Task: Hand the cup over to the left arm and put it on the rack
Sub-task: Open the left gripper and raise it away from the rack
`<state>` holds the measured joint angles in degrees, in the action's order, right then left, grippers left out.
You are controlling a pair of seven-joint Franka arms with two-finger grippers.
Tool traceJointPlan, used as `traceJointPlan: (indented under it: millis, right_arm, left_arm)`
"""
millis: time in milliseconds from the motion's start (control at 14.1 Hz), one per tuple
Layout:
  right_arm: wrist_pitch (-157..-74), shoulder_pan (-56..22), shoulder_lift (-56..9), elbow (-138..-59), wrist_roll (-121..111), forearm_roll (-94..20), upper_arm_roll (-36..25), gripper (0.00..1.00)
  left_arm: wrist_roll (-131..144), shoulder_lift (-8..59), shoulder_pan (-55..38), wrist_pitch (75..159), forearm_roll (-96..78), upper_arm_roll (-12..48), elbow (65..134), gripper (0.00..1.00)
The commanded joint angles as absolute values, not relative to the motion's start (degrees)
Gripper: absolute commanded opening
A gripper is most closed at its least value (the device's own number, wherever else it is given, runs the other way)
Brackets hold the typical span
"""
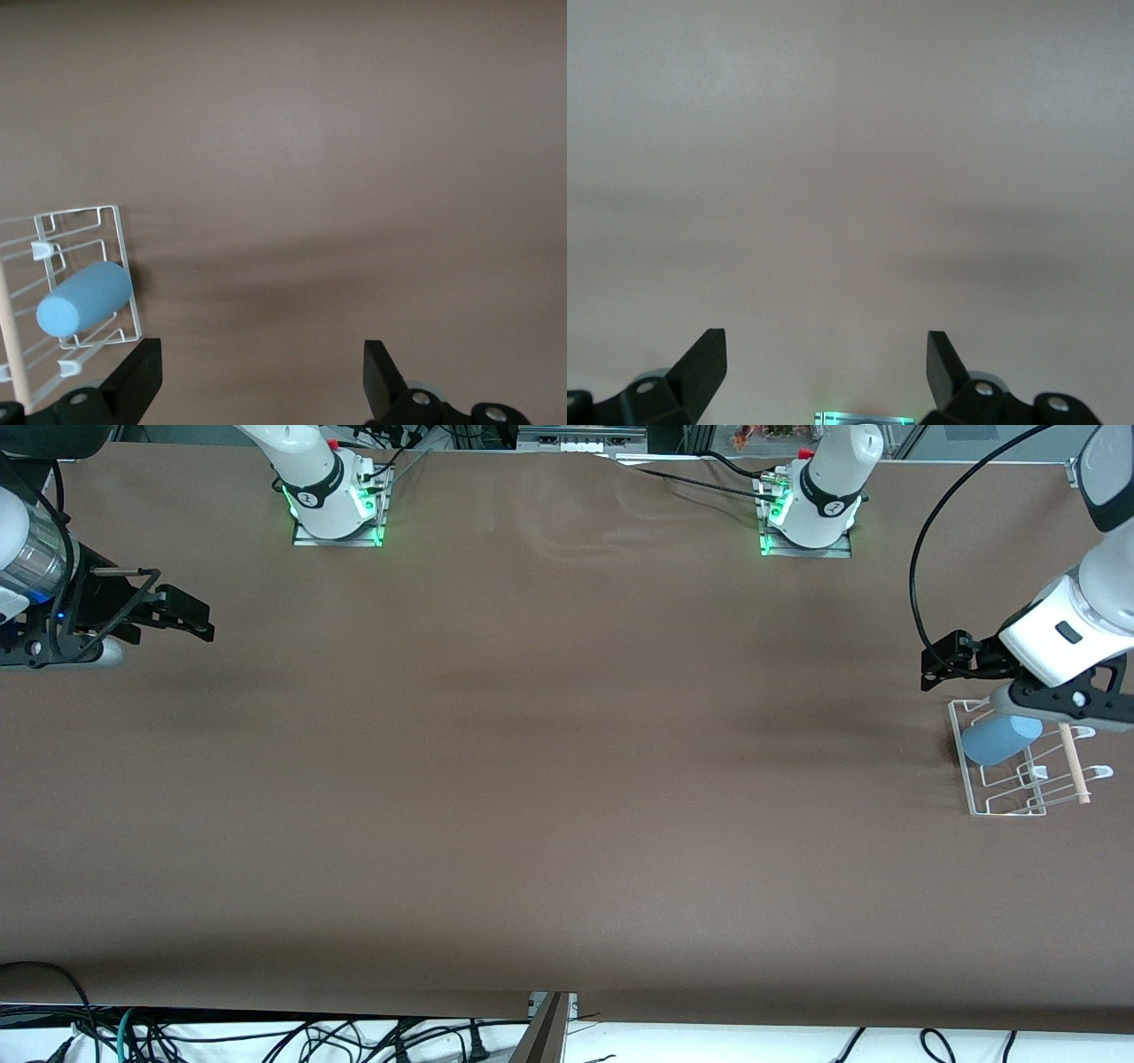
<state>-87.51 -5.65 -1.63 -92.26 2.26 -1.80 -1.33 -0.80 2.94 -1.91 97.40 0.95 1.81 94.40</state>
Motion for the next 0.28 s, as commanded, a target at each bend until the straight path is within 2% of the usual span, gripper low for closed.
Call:
traceJointPlan:
  millis: [0, 213]
  right_arm:
    - [-86.22, -5.45, -2.02, -90.97, 1.93, -2.11, -1.32, 0.99]
    - [-86.22, -5.45, -2.02, -90.88, 1.93, -2.11, -1.32, 0.99]
  left_arm:
    - [2.37, -3.34, -2.46, 102.13, -0.35, 0.79, 103.54, 1.00]
    - [2.46, -1.94, -2.29, 99.85, -0.35, 0.79, 101.17, 1.00]
